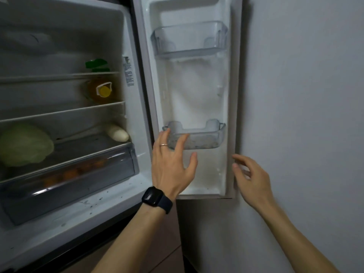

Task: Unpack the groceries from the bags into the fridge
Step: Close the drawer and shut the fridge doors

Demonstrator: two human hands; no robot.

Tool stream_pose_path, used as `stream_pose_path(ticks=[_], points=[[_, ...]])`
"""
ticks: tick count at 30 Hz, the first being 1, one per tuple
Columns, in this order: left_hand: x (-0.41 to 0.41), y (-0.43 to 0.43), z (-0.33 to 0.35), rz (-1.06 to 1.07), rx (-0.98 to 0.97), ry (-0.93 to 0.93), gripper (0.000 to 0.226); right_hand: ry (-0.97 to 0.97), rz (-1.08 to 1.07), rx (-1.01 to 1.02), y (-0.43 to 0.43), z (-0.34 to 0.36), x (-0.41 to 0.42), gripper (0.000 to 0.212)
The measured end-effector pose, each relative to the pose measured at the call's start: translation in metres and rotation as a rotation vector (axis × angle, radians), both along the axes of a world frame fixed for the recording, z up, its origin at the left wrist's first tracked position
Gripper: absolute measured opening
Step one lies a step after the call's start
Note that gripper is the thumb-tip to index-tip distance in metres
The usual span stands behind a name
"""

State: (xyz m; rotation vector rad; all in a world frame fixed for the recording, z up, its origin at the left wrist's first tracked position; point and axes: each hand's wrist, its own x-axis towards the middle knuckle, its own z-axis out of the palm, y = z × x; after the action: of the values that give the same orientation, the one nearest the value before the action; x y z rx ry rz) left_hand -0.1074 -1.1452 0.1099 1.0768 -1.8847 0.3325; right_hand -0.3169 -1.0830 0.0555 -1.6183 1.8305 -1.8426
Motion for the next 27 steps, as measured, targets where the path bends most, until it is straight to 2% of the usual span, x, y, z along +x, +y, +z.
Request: stream_pose_path(ticks=[4,8,11,14,16,20,27], points=[[-0.035,0.000,0.011,0.038,-0.117,-0.070,0.060,-0.203,0.032,0.058,-0.021,0.002,-0.031,0.027],[-0.075,-0.003,0.022,0.041,-0.165,-0.090,0.058,-0.343,0.124,0.097,-0.047,0.005,-0.043,0.043],[-0.097,-0.015,0.015,0.096,-0.195,-0.120,0.054,-0.321,0.115,0.124,-0.076,0.001,-0.044,0.054],[-0.101,-0.032,-0.004,0.170,-0.316,-0.177,0.054,-0.311,0.151,0.173,-0.099,-0.015,-0.033,0.067],[-0.100,-0.039,-0.008,0.186,-0.361,-0.186,0.055,-0.347,0.165,0.137,-0.107,-0.027,-0.021,0.073],[-0.099,-0.035,-0.007,0.156,-0.368,-0.139,0.050,-0.385,0.163,0.107,-0.107,-0.033,-0.016,0.063],[-0.058,-0.019,-0.010,0.073,-0.351,-0.103,0.049,-0.180,0.131,0.095,-0.066,-0.059,-0.016,0.061]])
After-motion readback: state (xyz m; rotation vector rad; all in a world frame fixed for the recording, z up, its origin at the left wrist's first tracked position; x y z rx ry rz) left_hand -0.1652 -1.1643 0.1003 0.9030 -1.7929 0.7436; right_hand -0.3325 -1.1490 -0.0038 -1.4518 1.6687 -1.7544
